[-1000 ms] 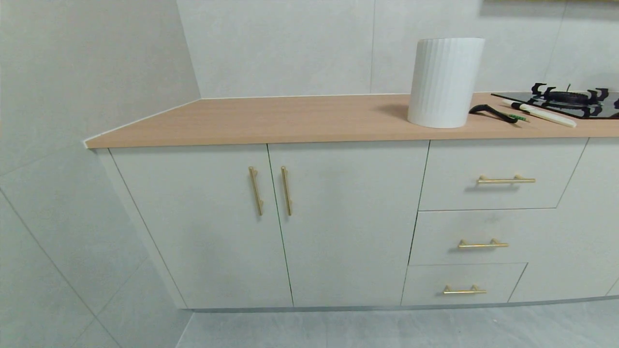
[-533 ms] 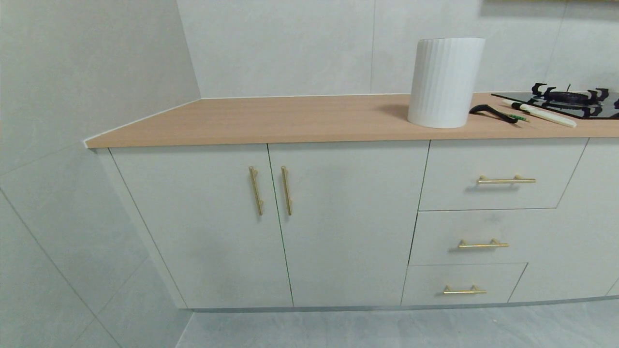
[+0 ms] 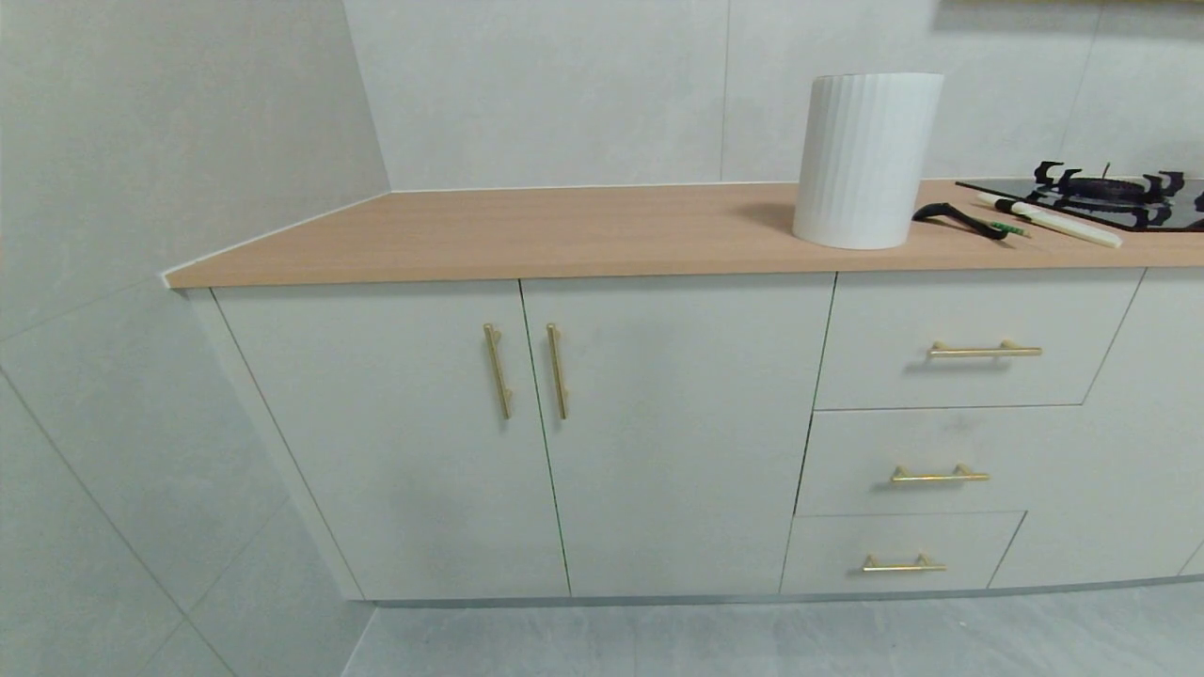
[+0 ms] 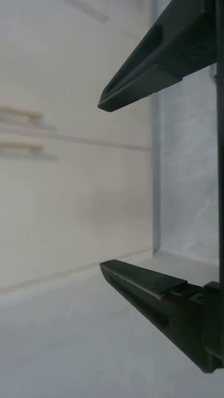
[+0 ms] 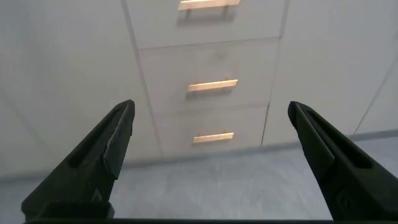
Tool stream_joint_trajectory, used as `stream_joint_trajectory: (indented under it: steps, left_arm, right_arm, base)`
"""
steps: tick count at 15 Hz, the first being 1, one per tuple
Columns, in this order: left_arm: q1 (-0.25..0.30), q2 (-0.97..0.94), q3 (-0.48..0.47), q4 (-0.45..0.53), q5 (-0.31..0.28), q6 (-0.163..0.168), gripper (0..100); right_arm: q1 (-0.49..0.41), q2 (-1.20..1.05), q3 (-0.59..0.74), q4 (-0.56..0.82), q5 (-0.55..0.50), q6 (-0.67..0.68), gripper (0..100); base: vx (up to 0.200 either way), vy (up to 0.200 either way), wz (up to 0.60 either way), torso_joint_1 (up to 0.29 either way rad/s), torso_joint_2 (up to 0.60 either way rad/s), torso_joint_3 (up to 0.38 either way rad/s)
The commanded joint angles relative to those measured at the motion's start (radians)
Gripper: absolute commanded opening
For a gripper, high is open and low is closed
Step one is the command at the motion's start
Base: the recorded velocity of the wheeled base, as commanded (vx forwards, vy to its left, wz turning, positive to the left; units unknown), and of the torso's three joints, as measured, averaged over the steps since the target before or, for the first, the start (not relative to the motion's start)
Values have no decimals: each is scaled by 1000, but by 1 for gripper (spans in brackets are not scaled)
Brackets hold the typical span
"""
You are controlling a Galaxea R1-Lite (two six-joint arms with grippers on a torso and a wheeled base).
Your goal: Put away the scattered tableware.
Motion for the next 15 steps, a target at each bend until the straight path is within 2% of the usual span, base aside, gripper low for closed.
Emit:
stream_joint_trajectory:
  steps: [1, 4, 5, 15]
  left_arm:
    - [0, 0, 3, 1, -11, -4, 100]
    - [0, 0, 3, 2, -12, -10, 100]
    - [0, 0, 3, 1, -11, -34, 100]
    - [0, 1, 3, 1, -12, -30, 100]
  right_arm:
    - [0, 2, 5, 5, 7, -2, 100]
    - [1, 2, 6, 3, 15, -11, 100]
    - [1, 2, 6, 3, 15, -11, 100]
    - [1, 2, 6, 3, 23, -12, 100]
  base:
    - [0, 0, 0, 0, 0, 0]
    - [0, 0, 0, 0, 0, 0]
    - [0, 0, 0, 0, 0, 0]
    - [0, 0, 0, 0, 0, 0]
